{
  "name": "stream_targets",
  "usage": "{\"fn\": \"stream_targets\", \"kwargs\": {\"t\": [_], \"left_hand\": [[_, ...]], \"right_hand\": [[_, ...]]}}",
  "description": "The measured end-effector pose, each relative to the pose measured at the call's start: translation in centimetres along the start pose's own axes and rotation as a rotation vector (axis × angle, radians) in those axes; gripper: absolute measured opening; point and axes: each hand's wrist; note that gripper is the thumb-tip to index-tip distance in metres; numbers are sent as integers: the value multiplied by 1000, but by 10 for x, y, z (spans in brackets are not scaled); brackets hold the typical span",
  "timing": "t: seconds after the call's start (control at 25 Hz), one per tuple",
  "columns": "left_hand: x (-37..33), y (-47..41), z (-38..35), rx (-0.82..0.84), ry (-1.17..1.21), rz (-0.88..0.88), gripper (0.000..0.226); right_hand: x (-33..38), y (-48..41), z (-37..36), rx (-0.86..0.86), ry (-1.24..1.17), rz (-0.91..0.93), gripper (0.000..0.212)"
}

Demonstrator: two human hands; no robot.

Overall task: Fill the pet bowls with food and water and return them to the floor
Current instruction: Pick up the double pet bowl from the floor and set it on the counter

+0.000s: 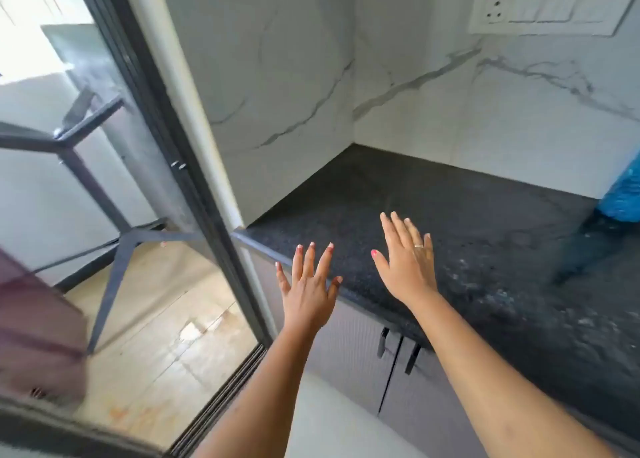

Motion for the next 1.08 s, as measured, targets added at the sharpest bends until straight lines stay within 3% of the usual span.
{"fn": "stream_targets", "kwargs": {"t": [0.48,0.72,1.08], "left_hand": [[98,219,-5,111,-9,562,61],[147,260,-32,204,19,664,60],[228,273,-83,321,17,661,61]], "right_hand": [[102,126,-83,474,51,319,71],[133,142,-144,626,155,380,79],[162,128,-239,792,269,433,84]]}}
Point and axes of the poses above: each hand's wrist, its own y-axis away from the middle knuckle, its own z-axis out of the back of the hand, x = y × z, and after that the axes turned 13 degrees about -z, right-handed
